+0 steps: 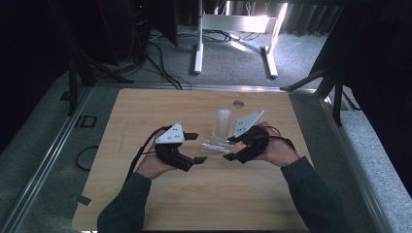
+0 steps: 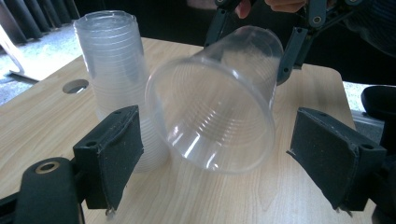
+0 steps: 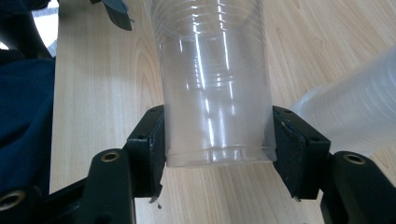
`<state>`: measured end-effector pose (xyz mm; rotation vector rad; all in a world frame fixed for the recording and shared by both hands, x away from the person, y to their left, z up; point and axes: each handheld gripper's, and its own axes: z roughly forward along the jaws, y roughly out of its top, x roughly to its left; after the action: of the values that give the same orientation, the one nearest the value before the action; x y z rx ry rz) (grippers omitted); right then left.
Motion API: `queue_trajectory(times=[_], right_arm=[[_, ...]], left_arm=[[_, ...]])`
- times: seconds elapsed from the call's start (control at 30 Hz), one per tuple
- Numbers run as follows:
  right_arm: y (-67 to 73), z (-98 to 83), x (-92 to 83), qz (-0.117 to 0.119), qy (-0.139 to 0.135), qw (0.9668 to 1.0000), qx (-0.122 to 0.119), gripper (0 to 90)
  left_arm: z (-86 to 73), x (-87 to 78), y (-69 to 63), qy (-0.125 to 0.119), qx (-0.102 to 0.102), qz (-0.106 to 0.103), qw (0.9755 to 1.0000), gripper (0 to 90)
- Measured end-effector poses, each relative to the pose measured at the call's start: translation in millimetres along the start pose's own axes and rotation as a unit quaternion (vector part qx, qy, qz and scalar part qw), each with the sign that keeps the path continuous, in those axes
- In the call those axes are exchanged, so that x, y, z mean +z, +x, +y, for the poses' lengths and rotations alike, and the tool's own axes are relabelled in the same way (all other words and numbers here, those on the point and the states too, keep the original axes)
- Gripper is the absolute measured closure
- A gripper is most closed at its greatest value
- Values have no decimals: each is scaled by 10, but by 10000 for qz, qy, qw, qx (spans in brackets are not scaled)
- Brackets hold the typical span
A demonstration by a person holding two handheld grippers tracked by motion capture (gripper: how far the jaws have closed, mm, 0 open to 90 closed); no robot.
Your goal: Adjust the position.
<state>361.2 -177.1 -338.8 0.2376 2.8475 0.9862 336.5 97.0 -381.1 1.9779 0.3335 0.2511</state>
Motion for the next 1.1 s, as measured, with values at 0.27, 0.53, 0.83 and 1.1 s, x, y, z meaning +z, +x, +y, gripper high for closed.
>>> queue_trajectory(times=[0.27, 0.53, 0.83, 1.1], right_arm=[[-19, -43, -59, -70, -239, 9997, 78, 413], [-41, -90, -110, -75, -639, 9977, 217, 413], [-62, -97, -133, -80, -1092, 9936, 290, 413], [-69, -92, -135, -67, -1275, 9913, 308, 413]], left_arm=[[-9, -8, 11, -29, -43, 27, 10000, 167], [-13, -29, 28, -88, -92, 69, 9999, 159], [-21, -60, 66, -236, -219, -25, 9995, 161], [-37, -83, 100, -332, -312, -69, 9989, 176]])
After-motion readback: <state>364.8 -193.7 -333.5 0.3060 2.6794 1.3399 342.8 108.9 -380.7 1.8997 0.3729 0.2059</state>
